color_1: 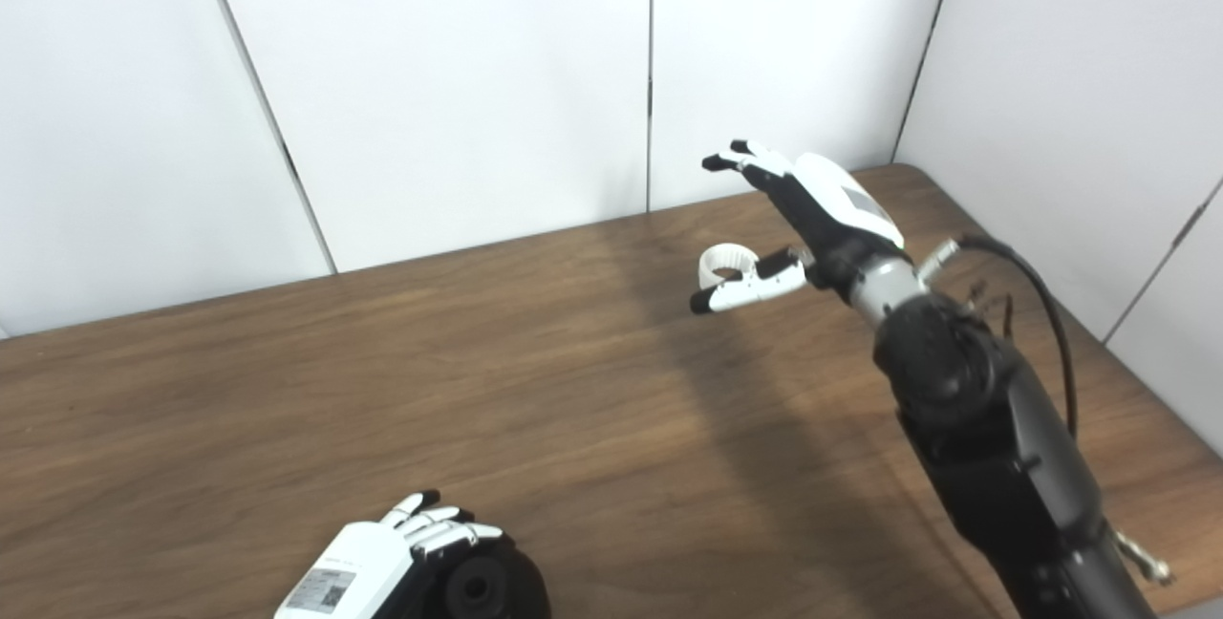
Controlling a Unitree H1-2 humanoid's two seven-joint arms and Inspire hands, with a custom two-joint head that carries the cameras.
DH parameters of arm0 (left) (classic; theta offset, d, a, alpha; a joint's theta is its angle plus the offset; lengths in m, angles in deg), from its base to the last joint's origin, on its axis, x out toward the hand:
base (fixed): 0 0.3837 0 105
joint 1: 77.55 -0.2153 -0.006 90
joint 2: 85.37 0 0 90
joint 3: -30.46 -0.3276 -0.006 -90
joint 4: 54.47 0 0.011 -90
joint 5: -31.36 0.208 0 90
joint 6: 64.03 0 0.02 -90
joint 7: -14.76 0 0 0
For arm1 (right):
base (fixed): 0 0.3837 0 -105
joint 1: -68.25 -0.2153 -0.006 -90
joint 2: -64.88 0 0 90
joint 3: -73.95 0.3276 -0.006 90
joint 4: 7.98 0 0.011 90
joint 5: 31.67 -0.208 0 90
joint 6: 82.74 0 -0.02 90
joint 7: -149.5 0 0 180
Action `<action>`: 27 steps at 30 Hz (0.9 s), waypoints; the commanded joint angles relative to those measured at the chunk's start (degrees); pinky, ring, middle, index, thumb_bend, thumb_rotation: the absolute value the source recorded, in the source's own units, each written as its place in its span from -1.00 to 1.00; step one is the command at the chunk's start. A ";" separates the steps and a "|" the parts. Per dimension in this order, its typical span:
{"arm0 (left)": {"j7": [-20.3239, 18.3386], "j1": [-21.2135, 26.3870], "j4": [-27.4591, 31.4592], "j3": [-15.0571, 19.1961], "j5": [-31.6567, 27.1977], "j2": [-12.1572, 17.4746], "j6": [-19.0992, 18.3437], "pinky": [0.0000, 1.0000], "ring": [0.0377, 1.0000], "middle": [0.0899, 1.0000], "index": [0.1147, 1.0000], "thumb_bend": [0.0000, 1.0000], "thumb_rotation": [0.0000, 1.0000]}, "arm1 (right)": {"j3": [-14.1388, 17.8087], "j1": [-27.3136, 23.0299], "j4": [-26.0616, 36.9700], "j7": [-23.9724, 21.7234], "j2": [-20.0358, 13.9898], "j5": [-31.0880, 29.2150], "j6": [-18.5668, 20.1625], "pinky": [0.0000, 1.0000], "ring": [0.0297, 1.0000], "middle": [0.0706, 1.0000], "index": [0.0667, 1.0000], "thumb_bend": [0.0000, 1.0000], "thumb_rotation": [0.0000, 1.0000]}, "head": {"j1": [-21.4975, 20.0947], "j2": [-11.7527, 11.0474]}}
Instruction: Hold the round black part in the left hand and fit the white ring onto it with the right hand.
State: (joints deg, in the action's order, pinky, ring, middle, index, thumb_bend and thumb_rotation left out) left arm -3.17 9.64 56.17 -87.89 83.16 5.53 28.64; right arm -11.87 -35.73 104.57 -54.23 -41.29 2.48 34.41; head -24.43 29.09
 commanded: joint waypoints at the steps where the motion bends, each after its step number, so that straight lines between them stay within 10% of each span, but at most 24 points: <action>1: -1.81 -0.99 -2.77 -0.52 3.71 1.53 -0.80 0.89 0.68 0.44 -0.17 0.05 -0.89 | -0.30 -3.69 -1.32 -2.00 -2.43 3.41 -0.24 0.82 0.96 0.93 0.70 0.98 -0.46 | -0.05 0.06; 27: -2.52 -1.33 -1.85 -0.62 3.83 1.45 -1.14 0.87 0.68 0.45 -0.17 0.05 -0.89 | -11.14 -17.42 -30.14 -1.13 -4.39 7.43 -0.75 0.99 0.94 0.88 0.68 0.92 -0.52 | 0.30 1.01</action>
State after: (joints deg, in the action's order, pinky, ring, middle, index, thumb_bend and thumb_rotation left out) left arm -3.22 9.55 56.21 -87.87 83.47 5.44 28.40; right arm -23.18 -49.78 73.60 -57.25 -43.38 9.11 34.28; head -24.08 29.97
